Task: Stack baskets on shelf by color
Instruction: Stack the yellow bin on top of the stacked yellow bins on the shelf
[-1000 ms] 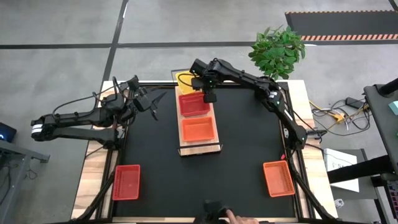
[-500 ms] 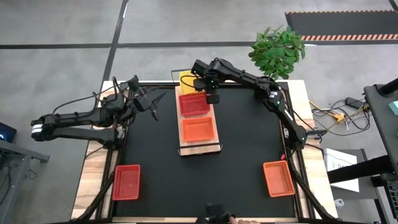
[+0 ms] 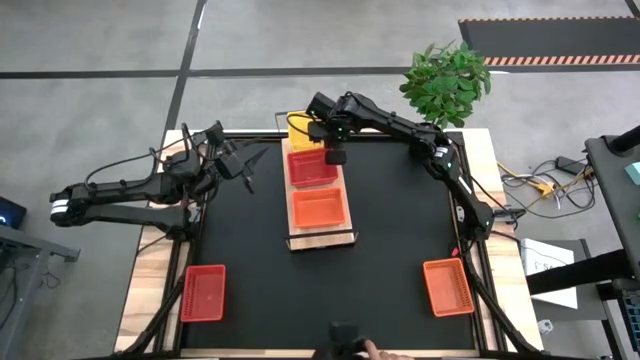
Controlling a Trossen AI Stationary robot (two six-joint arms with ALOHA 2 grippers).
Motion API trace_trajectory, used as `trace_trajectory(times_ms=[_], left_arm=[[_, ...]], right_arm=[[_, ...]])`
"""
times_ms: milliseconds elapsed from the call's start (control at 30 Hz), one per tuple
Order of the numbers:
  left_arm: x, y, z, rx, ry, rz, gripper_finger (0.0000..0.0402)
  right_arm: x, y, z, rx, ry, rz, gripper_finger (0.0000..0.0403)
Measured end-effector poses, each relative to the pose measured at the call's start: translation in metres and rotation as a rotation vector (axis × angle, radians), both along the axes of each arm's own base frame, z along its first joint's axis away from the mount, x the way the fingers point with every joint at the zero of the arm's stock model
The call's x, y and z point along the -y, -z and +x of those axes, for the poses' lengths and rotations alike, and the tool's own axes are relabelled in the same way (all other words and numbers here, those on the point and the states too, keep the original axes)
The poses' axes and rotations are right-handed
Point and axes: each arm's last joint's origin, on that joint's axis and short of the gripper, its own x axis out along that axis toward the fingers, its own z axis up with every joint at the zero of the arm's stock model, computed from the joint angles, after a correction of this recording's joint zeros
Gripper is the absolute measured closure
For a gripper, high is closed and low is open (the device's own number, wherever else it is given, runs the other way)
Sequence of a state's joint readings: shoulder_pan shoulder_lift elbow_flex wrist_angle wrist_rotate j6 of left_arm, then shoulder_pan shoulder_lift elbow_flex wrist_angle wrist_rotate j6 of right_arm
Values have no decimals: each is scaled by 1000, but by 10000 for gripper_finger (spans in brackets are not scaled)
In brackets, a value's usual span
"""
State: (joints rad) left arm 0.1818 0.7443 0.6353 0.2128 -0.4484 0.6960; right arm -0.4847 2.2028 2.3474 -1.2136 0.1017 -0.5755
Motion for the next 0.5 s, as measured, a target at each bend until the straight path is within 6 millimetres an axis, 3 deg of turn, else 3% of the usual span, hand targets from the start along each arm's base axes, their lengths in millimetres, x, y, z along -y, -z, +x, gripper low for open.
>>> trace_trajectory(times_ms=[267,500], left_arm=[[0,0,0,3,0,0,288],[0,0,0,3,0,1,288]], right_arm=[[1,-1,1,18,14,-10,300],[2,-2,2,15,15,-45,312]])
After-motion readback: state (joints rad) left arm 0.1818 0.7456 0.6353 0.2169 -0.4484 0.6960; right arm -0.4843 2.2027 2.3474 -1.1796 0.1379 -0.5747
